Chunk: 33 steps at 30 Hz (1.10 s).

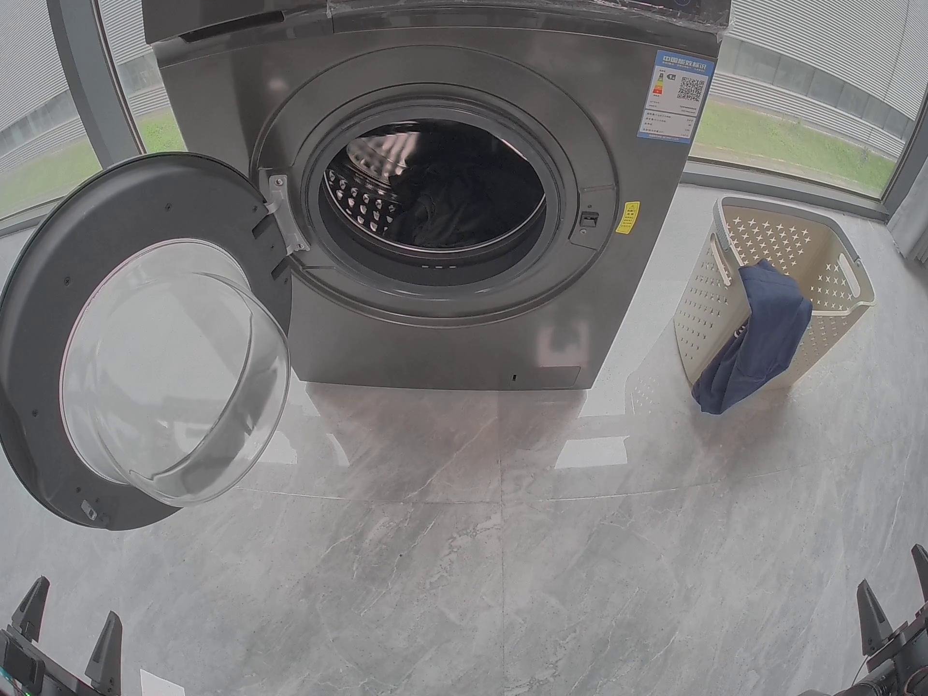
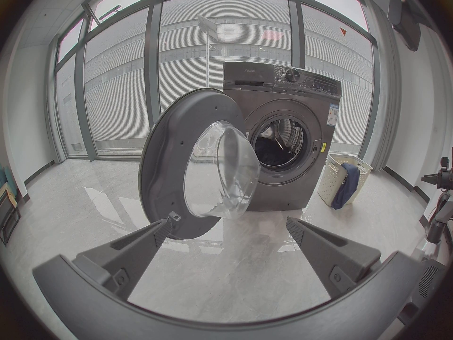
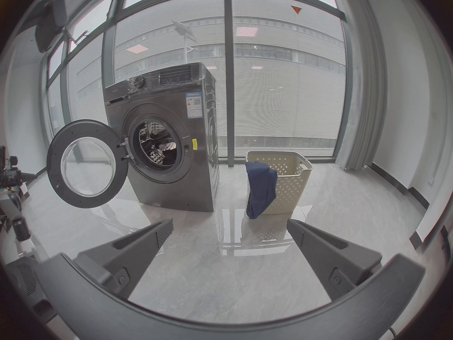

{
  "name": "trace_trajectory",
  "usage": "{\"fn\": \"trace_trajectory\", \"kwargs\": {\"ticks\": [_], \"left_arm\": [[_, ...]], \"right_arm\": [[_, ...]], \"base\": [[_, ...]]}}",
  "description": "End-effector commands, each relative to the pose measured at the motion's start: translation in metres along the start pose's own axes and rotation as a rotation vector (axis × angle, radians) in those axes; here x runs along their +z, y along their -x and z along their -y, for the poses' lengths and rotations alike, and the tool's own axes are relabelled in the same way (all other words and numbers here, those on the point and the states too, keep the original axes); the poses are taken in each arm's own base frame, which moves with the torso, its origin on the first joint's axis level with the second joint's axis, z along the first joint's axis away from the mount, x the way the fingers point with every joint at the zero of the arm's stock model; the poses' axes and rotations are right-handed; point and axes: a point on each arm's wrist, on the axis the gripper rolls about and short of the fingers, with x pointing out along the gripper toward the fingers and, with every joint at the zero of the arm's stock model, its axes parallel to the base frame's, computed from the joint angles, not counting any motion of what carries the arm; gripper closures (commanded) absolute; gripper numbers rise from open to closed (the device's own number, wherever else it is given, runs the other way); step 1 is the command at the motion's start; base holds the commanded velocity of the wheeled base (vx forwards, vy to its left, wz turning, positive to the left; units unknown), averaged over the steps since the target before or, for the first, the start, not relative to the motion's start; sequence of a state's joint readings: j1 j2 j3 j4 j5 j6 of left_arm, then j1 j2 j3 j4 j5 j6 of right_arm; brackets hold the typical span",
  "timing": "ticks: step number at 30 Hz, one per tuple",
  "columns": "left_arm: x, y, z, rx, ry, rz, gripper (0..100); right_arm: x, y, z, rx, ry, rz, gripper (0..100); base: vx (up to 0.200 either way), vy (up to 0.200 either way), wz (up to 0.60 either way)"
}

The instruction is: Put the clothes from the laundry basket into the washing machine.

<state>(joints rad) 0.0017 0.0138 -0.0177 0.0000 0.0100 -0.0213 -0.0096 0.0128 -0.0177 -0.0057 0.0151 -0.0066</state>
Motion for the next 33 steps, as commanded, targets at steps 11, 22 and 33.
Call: {"fn": "trace_trajectory", "kwargs": {"ticks": [11,22,33], "left_arm": [[-0.0042,-0.0006,-0.0001,-0.004,-0.003,-0.009,0],[-0.0046,-0.0007,0.0,-0.004,-0.006,-0.01,0],[-0.0042,-0.0005,-0.0002,0.001,-0.003,-0.007,0]], "right_arm": [[-0.0051,-0.0005,0.0,0.001,-0.002,-0.008,0],[-0.0051,-0.0005,0.0,0.001,-0.002,-0.008,0],[-0.0051,-0.0005,0.0,0.001,-0.002,-0.008,0]], "base": [[0.0,-0.2,0.0],[0.0,-0.2,0.0],[0.0,-0.2,0.0]]}}
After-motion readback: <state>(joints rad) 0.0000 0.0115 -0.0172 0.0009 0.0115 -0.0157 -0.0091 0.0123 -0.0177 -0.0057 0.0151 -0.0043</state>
